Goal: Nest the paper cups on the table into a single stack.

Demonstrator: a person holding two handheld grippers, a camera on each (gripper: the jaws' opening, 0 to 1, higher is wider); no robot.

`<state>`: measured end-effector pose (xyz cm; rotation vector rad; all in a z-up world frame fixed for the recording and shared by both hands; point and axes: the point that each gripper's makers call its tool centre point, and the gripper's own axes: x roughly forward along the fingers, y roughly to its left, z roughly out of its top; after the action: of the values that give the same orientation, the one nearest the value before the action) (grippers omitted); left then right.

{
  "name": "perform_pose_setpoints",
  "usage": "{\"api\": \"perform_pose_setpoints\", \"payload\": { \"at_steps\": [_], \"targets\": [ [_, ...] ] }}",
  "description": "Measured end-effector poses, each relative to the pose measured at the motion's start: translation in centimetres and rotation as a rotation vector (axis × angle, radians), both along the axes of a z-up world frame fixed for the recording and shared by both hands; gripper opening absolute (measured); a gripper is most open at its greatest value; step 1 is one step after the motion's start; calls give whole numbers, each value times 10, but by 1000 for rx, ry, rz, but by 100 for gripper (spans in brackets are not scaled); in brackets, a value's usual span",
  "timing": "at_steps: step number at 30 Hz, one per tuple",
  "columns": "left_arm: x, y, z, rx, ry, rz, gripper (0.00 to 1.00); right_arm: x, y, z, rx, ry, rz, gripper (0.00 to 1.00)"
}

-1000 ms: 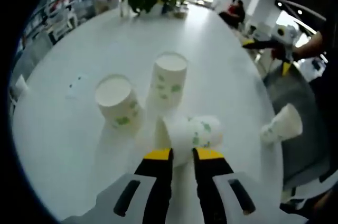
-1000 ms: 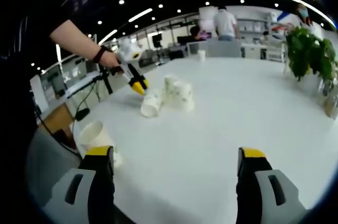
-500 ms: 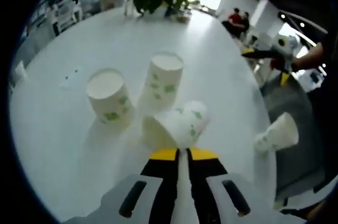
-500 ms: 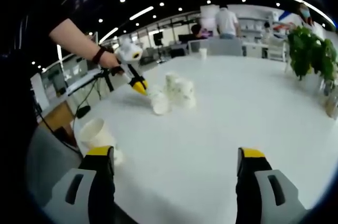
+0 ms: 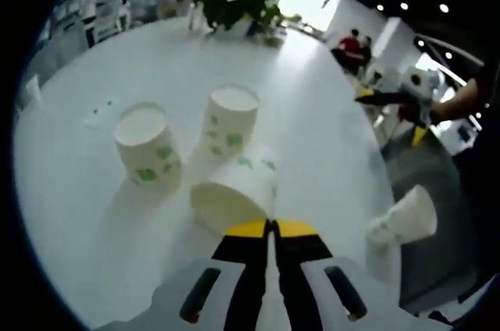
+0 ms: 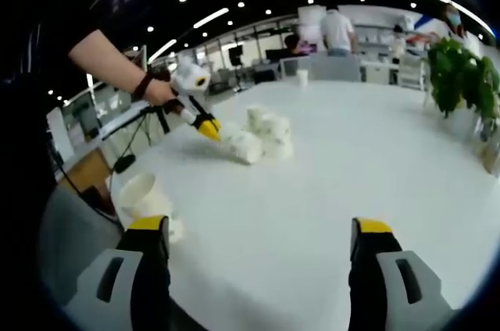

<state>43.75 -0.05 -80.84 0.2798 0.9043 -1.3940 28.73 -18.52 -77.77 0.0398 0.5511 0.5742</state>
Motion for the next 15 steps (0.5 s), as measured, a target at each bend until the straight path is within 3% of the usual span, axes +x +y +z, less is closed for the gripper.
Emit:
{"api": "perform_pose_setpoints", "payload": {
  "at_steps": [15],
  "targets": [
    [-9,1,13,-5,-3,14,0,-1,3,2,3,-16,11,94]
  ]
}}
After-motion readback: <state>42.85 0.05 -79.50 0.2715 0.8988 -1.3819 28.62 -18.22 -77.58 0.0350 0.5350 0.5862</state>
